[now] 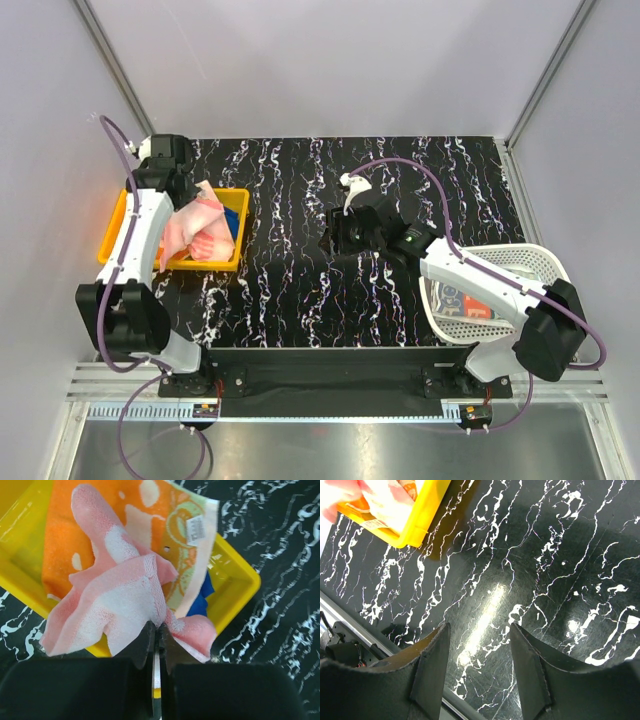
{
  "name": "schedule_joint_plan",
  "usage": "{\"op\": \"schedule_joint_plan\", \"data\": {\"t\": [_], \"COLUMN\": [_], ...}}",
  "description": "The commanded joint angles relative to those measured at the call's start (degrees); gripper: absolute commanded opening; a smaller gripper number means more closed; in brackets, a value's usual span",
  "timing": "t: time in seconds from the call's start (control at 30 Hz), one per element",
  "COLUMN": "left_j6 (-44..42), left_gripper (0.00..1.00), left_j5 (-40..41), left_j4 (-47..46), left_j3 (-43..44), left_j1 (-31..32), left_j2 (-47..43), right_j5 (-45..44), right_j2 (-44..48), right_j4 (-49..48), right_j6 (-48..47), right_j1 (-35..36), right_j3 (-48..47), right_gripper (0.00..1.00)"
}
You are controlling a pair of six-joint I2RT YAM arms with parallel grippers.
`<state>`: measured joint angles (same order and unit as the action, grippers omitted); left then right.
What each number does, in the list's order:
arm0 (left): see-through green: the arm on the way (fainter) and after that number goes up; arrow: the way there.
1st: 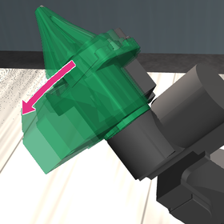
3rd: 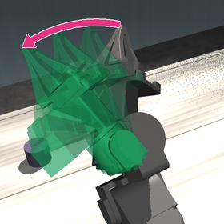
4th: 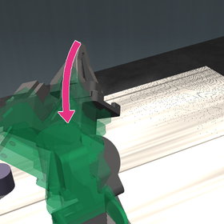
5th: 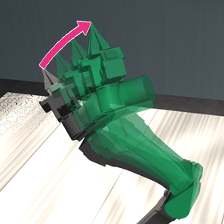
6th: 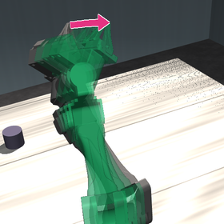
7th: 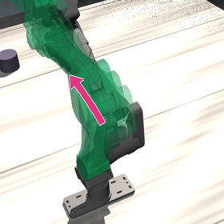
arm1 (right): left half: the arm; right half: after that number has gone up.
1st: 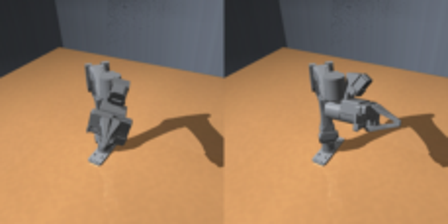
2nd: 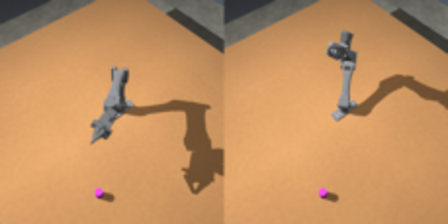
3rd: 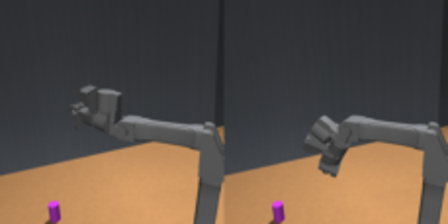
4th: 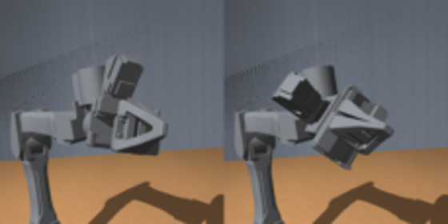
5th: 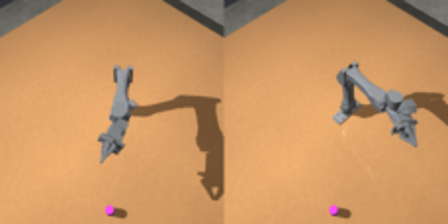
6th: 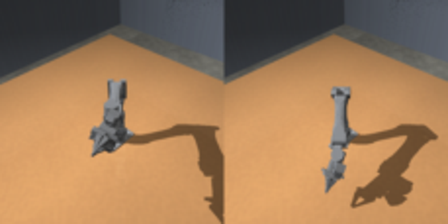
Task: Fold and stack the towels
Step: Grab crumpled towel, then move the towel to the center of the board
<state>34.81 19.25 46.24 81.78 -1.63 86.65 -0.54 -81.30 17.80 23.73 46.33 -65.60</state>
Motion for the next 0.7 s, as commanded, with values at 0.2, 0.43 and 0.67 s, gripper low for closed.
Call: {"op": "schedule_joint_plan", "data": {"t": [0.2, 0.43, 0.67], "left_j6": [-4.3, -3.5, -1.6], "left_gripper": [0.0, 0.0, 0.0], "left_j5": [-4.0, 1.1, 6.0], "left_j4": [4.0, 9.1, 9.9], "left_j3": [13.1, 25.5, 29.3], "left_j1": [10.1, 25.1, 37.6], "left_j2": [-5.0, -3.2, -3.9], "right_j5": [-7.7, -10.8, -13.3], "right_j2": [1.4, 6.3, 9.7], "right_j4": [3.1, 5.4, 7.9], "right_j6": [-0.8, -0.3, -2.2], "right_j1": [-1.4, -7.0, -8.2], "right_j3": [-4.4, -6.4, -8.1], "right_gripper": [0.57, 0.59, 0.58]}}
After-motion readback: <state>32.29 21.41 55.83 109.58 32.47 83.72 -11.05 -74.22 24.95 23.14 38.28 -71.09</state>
